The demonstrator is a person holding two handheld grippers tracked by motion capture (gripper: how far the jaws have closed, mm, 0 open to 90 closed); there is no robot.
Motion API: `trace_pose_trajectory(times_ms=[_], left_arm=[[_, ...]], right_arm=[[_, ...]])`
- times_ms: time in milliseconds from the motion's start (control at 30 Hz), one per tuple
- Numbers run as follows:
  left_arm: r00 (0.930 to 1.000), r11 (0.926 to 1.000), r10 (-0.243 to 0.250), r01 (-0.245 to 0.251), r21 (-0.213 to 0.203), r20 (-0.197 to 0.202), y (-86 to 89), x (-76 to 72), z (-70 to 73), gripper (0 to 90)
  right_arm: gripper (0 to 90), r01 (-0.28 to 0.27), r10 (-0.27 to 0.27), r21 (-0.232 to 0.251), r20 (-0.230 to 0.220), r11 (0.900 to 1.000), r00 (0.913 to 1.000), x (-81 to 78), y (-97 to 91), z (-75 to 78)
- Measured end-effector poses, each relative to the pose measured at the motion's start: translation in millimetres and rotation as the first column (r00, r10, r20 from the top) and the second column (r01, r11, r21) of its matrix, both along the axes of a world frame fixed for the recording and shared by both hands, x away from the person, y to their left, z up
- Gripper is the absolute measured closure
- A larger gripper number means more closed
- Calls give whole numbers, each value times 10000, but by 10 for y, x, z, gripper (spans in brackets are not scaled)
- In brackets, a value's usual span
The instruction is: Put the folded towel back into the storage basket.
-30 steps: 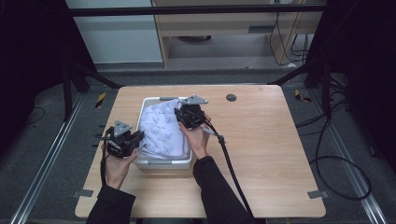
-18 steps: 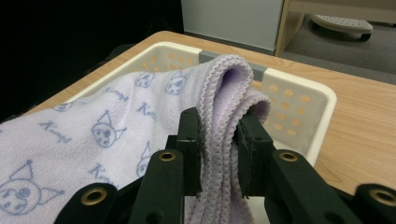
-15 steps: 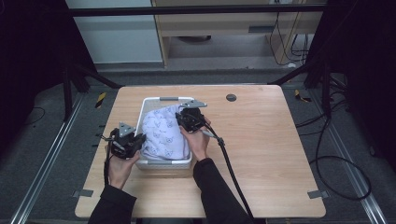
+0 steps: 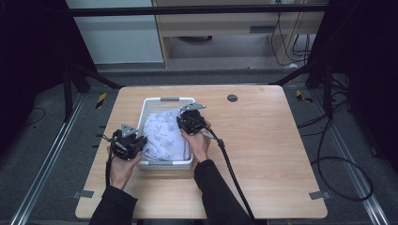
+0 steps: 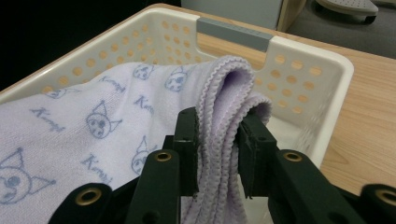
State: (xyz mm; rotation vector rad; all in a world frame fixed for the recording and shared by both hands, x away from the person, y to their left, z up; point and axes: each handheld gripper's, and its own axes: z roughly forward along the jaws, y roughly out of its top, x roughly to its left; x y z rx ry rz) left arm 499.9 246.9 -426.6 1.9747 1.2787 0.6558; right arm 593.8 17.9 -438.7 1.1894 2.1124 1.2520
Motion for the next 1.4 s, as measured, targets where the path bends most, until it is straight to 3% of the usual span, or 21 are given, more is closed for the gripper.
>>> trace_pose_trajectory(times_ms=[133,267,400,833,1100,1200,1300,1400], left_arm=[[10000,10000,-16,17,13,-65,-8,8,-9,817],[9998,10000,63,-64,14,177,-11,1,7,769],[9992,9999,97,-93,-120,385,1,-19,55,740],[9948,9990,-146,186,-397,1004,-74,-136,214,689],[9927,9990,-207,252,-370,1187,-90,-197,226,622],[9909,9989,-236,286,-358,1323,-91,-232,220,573],[9896,9988,-249,305,-376,1419,-82,-266,210,524],[9885,9985,-214,286,-461,1498,-69,-310,184,474]], right_arm=[[684,-23,22,-152,-63,9999,10000,6,7,-14],[608,-60,52,-492,-167,9988,9998,28,-8,-55],[564,-2,9,-524,134,9986,9999,27,-42,-41],[447,-29,17,141,830,9999,9966,-143,-232,193],[354,-22,-14,336,1069,9994,9943,-285,-478,311],[272,-6,-40,477,971,9989,9953,-395,-694,328],[237,116,-151,388,898,9992,9958,-461,-856,311],[217,139,-182,613,696,9980,9974,-537,-1044,274]])
